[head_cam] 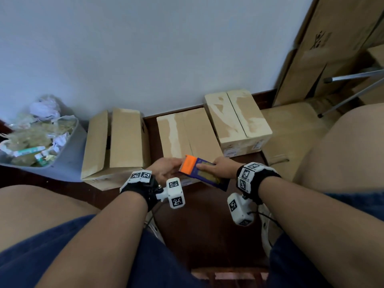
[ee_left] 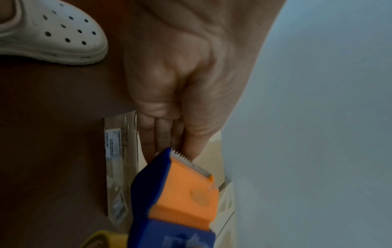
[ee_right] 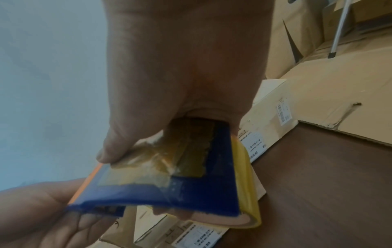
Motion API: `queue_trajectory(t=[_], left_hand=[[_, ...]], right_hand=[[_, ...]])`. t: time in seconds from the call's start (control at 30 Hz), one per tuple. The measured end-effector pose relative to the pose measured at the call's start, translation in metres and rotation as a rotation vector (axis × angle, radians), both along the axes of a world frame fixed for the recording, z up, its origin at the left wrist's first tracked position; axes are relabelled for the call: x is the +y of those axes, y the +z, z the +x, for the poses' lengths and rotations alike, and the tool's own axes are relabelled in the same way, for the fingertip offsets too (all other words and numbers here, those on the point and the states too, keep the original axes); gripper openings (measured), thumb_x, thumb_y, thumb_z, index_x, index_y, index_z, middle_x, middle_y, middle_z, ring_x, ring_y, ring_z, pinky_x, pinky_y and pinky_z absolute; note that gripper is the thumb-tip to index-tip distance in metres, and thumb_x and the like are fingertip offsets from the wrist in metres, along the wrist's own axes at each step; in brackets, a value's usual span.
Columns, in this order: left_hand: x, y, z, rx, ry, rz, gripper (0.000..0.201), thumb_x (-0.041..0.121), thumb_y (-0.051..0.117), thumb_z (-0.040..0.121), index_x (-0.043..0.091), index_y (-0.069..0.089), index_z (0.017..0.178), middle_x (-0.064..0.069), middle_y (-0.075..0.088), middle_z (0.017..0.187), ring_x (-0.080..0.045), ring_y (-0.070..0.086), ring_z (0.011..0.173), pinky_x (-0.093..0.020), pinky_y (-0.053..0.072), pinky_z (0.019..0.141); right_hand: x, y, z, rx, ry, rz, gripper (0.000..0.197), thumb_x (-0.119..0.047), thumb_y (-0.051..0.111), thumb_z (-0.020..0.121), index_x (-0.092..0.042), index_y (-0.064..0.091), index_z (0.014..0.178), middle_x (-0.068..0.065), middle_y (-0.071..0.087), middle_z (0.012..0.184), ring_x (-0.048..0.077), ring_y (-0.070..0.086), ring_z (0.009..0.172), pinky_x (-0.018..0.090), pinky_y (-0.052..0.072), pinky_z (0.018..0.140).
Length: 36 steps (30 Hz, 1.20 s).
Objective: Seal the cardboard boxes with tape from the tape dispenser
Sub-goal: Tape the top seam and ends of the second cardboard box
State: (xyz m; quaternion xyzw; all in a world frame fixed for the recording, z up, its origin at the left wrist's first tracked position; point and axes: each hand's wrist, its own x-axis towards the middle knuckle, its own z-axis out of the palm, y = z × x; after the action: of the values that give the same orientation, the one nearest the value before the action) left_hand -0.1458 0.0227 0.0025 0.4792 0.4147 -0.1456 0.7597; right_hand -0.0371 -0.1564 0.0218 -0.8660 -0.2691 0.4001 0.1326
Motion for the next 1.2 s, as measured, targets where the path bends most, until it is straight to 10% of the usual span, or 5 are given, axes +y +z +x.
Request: queue_trajectory(t=[0.4, 0.7, 0.97, 1.1, 1.2], left_hand=[[-0.005, -0.025, 0.009, -0.028, 0.060, 0.294, 0.021, 0.010, 0.061, 0.092, -0.003, 0.068, 0.107, -0.025, 0.070, 0.099, -0.039, 0.068, 0.095, -0.055, 0.052, 0.089], [0.003, -0.029, 0.009, -0.095, 0.215, 0.390, 0.012, 0.009, 0.063, 0.091, 0.000, 0.070, 0.093, -0.010, 0.071, 0.082, -0.015, 0.064, 0.072, -0.025, 0.054, 0.074], [0.039, -0.042, -0.020, 0.008, 0.340, 0.403, 0.012, 0.012, 0.061, 0.091, 0.005, 0.071, 0.093, -0.006, 0.070, 0.069, -0.012, 0.056, 0.055, -0.021, 0.048, 0.057], [0.023, -0.064, -0.031, 0.011, 0.365, 0.329, 0.012, 0.015, 0.065, 0.088, 0.009, 0.073, 0.095, -0.016, 0.072, 0.101, -0.025, 0.065, 0.089, -0.040, 0.052, 0.093], [0.018, -0.074, -0.040, 0.034, 0.380, 0.342, 0.011, 0.004, 0.068, 0.084, 0.010, 0.068, 0.092, -0.015, 0.070, 0.103, -0.027, 0.064, 0.096, -0.042, 0.050, 0.098]], right_hand=[[0.006, -0.008, 0.004, -0.103, 0.062, -0.083, 0.066, -0.078, 0.046, 0.079, -0.012, 0.055, 0.072, 0.006, 0.055, 0.068, 0.026, 0.058, 0.074, 0.032, 0.041, 0.067], [0.013, 0.004, 0.017, -0.169, 0.169, -0.148, 0.065, -0.077, 0.044, 0.081, -0.013, 0.051, 0.068, 0.006, 0.054, 0.067, 0.020, 0.053, 0.062, 0.031, 0.041, 0.063], [0.000, 0.004, 0.029, -0.286, 0.291, -0.330, 0.067, -0.077, 0.043, 0.082, -0.012, 0.046, 0.065, 0.004, 0.052, 0.067, 0.020, 0.053, 0.065, 0.032, 0.046, 0.070], [0.001, -0.004, 0.022, -0.266, 0.275, -0.366, 0.062, -0.072, 0.045, 0.085, -0.011, 0.056, 0.081, 0.003, 0.056, 0.074, 0.019, 0.056, 0.068, 0.027, 0.043, 0.060], [0.011, -0.006, 0.018, -0.186, 0.303, -0.399, 0.059, -0.066, 0.045, 0.088, -0.011, 0.058, 0.105, 0.006, 0.057, 0.091, 0.024, 0.057, 0.084, 0.031, 0.046, 0.072]])
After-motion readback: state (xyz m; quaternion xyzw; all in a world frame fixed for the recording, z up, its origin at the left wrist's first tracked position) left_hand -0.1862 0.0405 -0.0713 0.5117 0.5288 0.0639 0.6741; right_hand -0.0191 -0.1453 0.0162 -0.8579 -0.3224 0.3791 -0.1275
